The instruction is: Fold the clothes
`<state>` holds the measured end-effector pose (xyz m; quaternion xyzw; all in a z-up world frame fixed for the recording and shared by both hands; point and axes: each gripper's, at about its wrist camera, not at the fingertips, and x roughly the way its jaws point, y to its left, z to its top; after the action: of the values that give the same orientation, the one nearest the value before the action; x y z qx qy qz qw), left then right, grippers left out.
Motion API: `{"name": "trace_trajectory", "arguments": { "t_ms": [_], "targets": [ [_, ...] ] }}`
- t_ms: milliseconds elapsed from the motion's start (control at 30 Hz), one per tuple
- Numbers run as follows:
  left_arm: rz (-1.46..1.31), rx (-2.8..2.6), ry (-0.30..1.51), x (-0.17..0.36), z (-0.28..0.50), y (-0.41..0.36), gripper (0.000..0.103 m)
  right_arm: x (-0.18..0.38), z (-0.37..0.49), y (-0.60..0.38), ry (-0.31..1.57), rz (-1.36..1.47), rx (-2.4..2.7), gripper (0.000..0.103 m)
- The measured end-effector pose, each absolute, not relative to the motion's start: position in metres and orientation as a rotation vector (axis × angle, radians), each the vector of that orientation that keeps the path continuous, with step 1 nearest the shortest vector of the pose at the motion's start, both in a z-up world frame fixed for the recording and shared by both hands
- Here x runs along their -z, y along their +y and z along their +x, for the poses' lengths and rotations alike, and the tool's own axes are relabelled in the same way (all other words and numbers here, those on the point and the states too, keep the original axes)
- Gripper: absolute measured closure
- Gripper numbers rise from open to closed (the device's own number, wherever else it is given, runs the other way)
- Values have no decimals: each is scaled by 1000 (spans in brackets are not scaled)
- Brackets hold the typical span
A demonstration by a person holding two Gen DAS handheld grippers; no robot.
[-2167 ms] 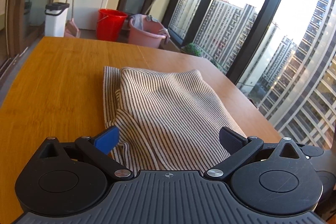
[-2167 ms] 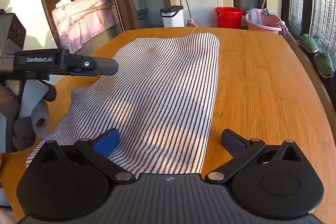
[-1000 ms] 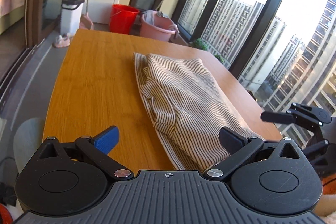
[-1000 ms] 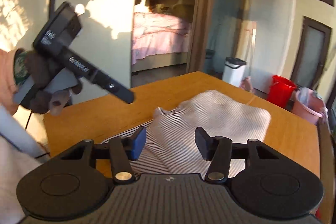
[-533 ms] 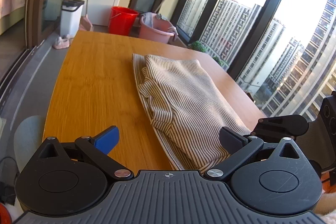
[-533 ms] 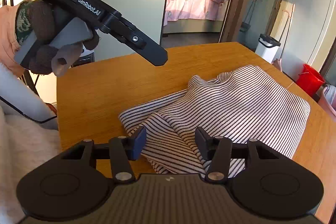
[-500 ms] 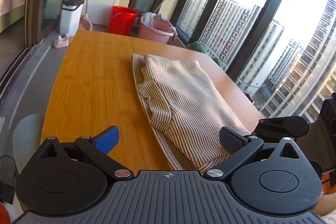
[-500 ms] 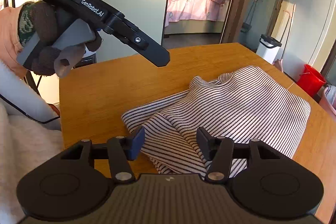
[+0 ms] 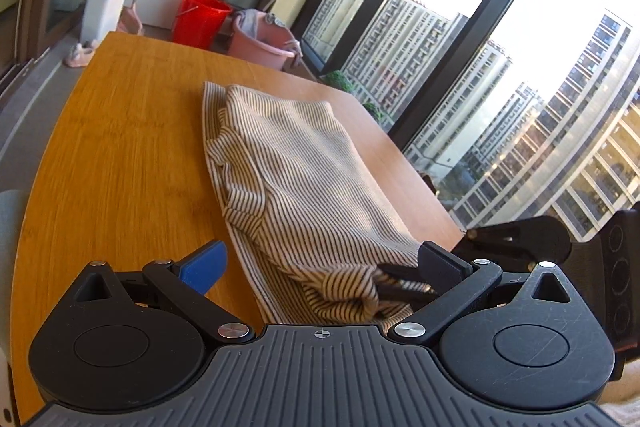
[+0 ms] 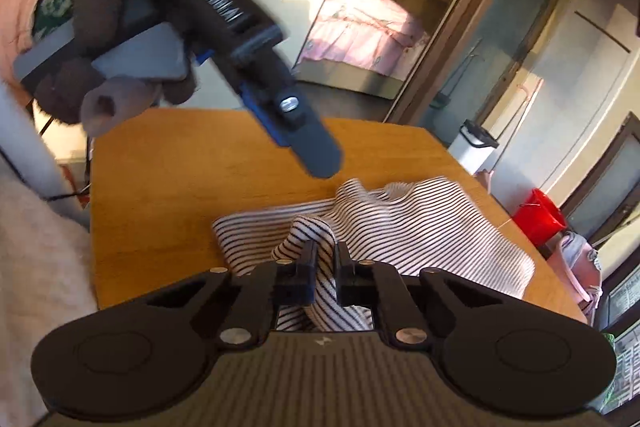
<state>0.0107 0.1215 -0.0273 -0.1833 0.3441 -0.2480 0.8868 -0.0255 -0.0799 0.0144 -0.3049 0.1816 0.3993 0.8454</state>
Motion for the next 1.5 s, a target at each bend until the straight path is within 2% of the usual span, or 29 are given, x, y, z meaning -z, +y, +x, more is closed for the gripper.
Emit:
{"name": "trace_trajectory", "arguments": {
  "t_ms": [267,300,367,400,433,467,500,633,700,867,1167,1233,1400,1500],
  "targets": [
    [-660,663,835,57,18,113,0,9,-20,-87,513,-532,-885,94],
    [-689,679,855,62,19,110,0,7,-20,-93,518,-494,-895,90],
    [-742,707,883,70,21,107,0,0,-18,-105,519,-423,-898,74],
    [-757,712,882,72,25,104,0,-3,-16,-112,512,-396,-887,61],
    [-764,716,877,73,28,101,1,-4,-15,-118,507,-378,-872,53],
    [-761,715,875,73,29,99,2,-4,-16,-123,508,-368,-860,51],
    [-752,710,875,74,31,97,6,-4,-16,-128,511,-359,-849,51],
    [-718,691,878,76,39,91,37,-3,-21,-140,520,-364,-813,49],
    [-709,684,843,70,42,94,42,-3,-23,-140,513,-377,-811,49],
    [-618,661,727,48,41,97,42,3,-18,-123,492,-413,-802,49],
    [-621,637,750,58,32,107,22,8,-12,-97,503,-549,-890,47],
    [-621,639,749,57,32,108,16,4,-16,-95,503,-624,-918,42],
    [-618,642,753,60,31,106,8,11,-22,-80,480,-844,-891,41],
    [-621,637,757,61,29,107,7,13,-13,-72,488,-810,-891,43]
  ]
}}
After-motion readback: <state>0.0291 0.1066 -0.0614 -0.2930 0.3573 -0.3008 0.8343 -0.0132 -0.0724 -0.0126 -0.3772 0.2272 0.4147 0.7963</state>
